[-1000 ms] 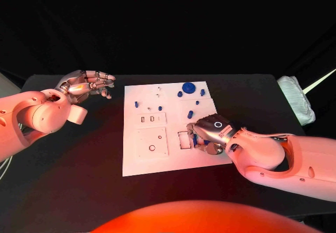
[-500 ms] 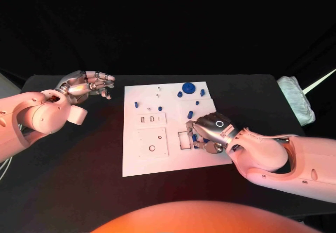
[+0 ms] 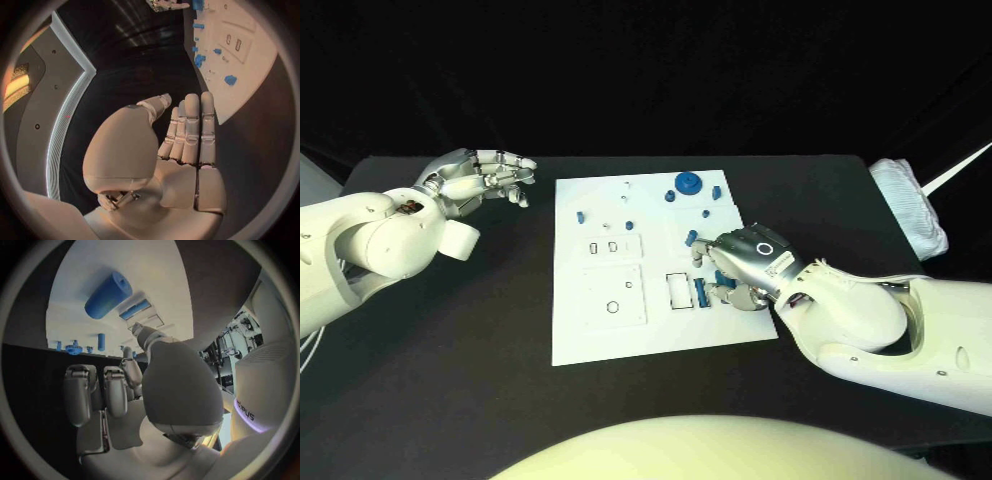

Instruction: Assemble the parts on the task board

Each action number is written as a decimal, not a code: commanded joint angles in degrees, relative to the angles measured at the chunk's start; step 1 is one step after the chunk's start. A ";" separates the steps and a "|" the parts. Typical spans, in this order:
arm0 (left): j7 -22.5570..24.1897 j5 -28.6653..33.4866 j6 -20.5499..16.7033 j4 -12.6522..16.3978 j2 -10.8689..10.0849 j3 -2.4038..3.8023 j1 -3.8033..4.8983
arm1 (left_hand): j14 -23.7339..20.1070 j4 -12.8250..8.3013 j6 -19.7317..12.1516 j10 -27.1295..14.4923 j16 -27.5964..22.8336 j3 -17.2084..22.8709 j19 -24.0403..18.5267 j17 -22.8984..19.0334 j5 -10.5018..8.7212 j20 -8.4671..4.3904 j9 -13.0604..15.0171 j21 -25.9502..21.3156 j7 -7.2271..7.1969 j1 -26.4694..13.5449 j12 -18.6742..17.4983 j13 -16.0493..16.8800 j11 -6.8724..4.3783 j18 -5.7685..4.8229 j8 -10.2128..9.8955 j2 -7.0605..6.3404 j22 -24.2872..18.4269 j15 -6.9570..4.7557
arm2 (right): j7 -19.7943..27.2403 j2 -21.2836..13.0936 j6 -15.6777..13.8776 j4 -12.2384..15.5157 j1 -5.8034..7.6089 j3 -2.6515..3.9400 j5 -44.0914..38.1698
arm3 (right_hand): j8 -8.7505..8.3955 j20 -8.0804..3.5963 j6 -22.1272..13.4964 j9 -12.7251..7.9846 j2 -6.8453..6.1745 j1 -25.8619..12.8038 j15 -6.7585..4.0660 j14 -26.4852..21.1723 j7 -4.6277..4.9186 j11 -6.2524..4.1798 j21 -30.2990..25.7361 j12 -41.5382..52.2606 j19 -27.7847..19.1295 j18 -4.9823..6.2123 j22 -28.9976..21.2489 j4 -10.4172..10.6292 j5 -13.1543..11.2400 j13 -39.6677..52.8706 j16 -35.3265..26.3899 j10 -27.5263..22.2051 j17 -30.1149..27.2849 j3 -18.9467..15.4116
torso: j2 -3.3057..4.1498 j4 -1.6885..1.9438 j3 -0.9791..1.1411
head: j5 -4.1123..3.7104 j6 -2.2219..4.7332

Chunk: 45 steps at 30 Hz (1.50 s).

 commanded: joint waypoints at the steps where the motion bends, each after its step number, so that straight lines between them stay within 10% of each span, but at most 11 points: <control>1: 0.77 -0.05 0.38 0.14 0.08 0.04 0.01 | -0.37 -0.27 -0.30 -0.38 0.19 -0.13 -0.06 -0.07 -0.19 0.42 -0.09 -0.21 1.95 -0.32 0.22 -0.09 0.06 0.79 0.21 -0.04 0.04 -0.01 | 0.18 -0.61 0.22 0.08 0.12 0.00 8.65 | -3.59 0.58 0.68 -1.57 -0.04 -1.06 0.38 5.64 0.44 0.34 0.44 -0.14 5.12 -0.55 14.09 0.06 0.41 0.41 -0.25 0.38 13.68 0.79 | 0.01 0.00 0.01 | 0.02 0.00; 4: 0.74 -0.05 0.34 0.15 0.09 0.04 0.00 | -0.37 -0.27 -0.30 -0.38 0.19 -0.13 -0.06 -0.07 -0.19 0.42 -0.09 -0.21 1.95 -0.32 0.22 -0.09 0.06 0.79 0.21 -0.04 0.04 -0.01 | 1.07 -1.38 0.86 0.20 0.21 -0.01 15.76 | -8.64 0.78 2.92 -3.45 0.10 -2.04 0.67 5.68 0.72 0.63 0.46 0.25 5.12 -0.55 14.09 0.44 1.72 1.48 -0.09 1.25 13.82 1.70 | -0.01 -0.03 -0.01 | 0.06 -0.06; 12: 0.69 -0.05 0.32 0.13 0.17 0.04 0.00 | -0.37 -0.27 -0.30 -0.38 0.19 -0.13 -0.06 -0.07 -0.19 0.42 -0.09 -0.21 1.95 -0.32 0.22 -0.09 0.06 0.79 0.21 -0.04 0.04 -0.01 | 2.42 -2.09 3.29 -0.12 0.24 -0.04 24.76 | -12.18 0.88 5.15 -4.37 -0.07 -2.16 0.71 5.71 0.68 0.63 0.61 0.34 5.14 -0.57 14.13 -0.88 -0.11 1.92 0.04 1.42 13.92 -0.13 | 0.04 -0.05 0.03 | -0.02 -0.09; 27: 0.57 -0.06 0.33 0.13 0.14 0.05 0.00 | -0.37 -0.27 -0.30 -0.38 0.19 -0.13 -0.06 -0.07 -0.19 0.42 -0.09 -0.21 1.95 -0.32 0.22 -0.09 0.06 0.79 0.21 -0.04 0.04 -0.01 | 0.85 -0.61 -1.84 -1.35 -0.23 -0.07 25.53 | -16.47 0.91 6.94 -4.58 1.01 -0.81 0.71 5.83 0.57 0.62 0.68 0.56 5.13 -0.58 14.14 -1.37 -5.11 2.62 0.48 1.38 14.32 -10.89 | 0.02 0.04 0.01 | -0.05 -0.11; 45: 0.55 -0.07 0.32 0.12 0.16 0.05 0.00 | -0.37 -0.27 -0.30 -0.38 0.19 -0.13 -0.06 -0.07 -0.19 0.42 -0.09 -0.21 1.95 -0.32 0.22 -0.09 0.06 0.79 0.21 -0.04 0.04 -0.01 | 0.44 0.95 0.07 -2.25 -0.68 -0.08 25.59 | -16.95 0.96 6.95 -4.53 1.62 0.22 0.76 5.86 0.56 0.64 0.54 0.57 5.10 -0.55 14.10 -1.31 -5.01 2.61 0.59 1.29 14.42 -11.71 | 0.04 -0.03 0.04 | 0.09 -0.16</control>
